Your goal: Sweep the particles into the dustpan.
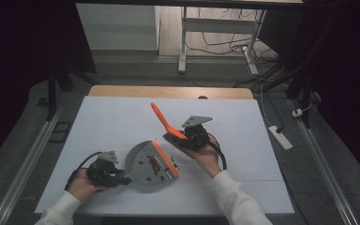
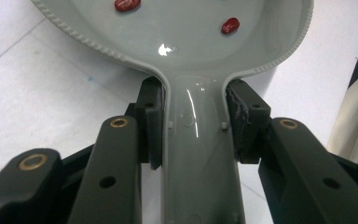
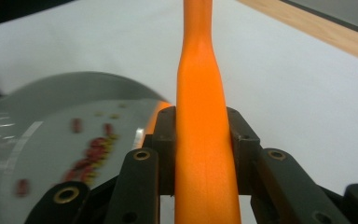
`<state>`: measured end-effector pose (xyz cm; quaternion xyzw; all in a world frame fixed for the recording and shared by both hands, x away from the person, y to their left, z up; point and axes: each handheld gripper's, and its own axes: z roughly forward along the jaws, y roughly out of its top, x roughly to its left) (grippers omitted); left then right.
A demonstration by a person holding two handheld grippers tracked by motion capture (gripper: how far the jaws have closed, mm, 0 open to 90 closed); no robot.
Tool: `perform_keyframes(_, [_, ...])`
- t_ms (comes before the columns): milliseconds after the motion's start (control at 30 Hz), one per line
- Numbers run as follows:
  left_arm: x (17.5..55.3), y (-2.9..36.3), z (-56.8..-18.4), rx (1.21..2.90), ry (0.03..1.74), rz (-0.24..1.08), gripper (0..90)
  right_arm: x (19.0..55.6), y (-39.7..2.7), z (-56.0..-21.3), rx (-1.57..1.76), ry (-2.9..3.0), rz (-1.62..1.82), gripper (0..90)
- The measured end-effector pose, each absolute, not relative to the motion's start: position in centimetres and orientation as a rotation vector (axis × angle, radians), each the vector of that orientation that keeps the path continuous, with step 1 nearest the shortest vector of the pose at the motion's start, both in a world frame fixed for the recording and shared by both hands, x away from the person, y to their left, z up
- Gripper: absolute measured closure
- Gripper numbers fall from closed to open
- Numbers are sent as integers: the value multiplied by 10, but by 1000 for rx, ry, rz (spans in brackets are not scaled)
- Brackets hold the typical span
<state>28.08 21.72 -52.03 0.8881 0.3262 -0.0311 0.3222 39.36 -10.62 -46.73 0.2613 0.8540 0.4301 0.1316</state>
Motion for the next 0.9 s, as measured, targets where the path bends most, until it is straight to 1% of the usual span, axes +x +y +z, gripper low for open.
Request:
perform_keyframes(133, [280, 221, -520, 2322, 880, -75, 615, 404, -102, -474, 780, 2460, 1215, 697])
perform_keyframes(300, [281, 222, -520, 2320, 895, -72, 615, 418, -82, -485, 772, 2483, 1189, 697])
perform_keyframes(400, [281, 222, -520, 2321, 892, -75, 615, 431, -61, -492, 755, 2509, 1157, 697])
perform_keyframes(500, [281, 222, -521, 2318, 892, -77, 615, 435, -49, -497, 724, 2540, 1077, 698])
perform_keyframes(700, [281, 223, -522, 2317, 892, -87, 615, 421, -42, -496, 675, 2636, 1074, 697])
perform_keyframes(900, [281, 222, -523, 2322, 885, -89, 616, 396, -52, -488, 694, 2747, 1263, 698])
